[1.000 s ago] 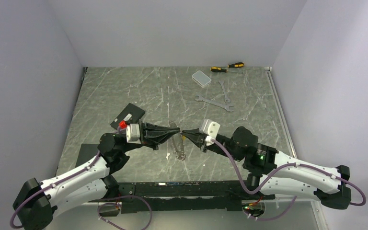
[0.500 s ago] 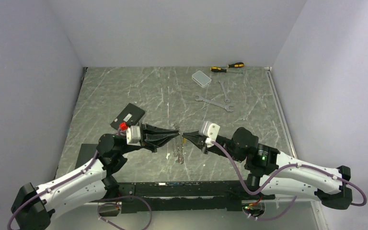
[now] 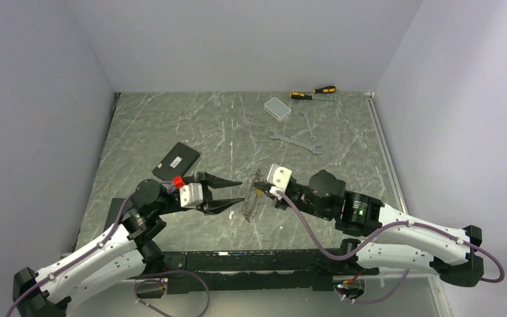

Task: Put the keys on the keyring

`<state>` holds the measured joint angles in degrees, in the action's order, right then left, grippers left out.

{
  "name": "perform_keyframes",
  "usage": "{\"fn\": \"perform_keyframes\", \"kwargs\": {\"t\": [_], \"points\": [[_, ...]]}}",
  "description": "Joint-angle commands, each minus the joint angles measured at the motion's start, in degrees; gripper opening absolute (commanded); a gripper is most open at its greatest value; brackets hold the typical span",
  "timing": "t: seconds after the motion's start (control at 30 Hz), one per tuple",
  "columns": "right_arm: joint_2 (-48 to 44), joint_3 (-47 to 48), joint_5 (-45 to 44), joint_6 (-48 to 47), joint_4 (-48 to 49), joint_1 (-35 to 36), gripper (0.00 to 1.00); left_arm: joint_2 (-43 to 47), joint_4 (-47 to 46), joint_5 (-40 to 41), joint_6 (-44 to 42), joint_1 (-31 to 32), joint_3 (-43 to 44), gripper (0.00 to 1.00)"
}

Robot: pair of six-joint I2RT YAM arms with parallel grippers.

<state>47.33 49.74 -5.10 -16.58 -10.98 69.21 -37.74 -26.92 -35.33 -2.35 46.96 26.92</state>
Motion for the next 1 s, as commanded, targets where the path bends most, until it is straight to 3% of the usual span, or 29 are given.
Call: {"fn": "perform_keyframes", "kwargs": {"t": [0.0, 0.23, 0.6, 0.97], "points": [[2.09, 6.95, -2.38, -4.41, -5.29, -0.13, 0.00, 1.40, 12.27, -0.45, -8.16, 0.15, 6.53, 0.48], [5.82, 10.43, -0.44, -7.84, -11.41, -0.13, 0.00, -3.75, 29.83, -3.22, -19.64, 0.14, 16.47, 0.45], [5.46, 9.79, 2.13, -8.09, -11.32, -0.13, 0.00, -10.09, 36.45, -6.38, -25.13, 0.10, 21.49, 0.45], [5.21, 9.33, 3.60, -7.28, -11.62, -0.13, 0.00, -12.92, 34.57, -8.23, -25.47, 0.11, 22.53, 0.36]]}}
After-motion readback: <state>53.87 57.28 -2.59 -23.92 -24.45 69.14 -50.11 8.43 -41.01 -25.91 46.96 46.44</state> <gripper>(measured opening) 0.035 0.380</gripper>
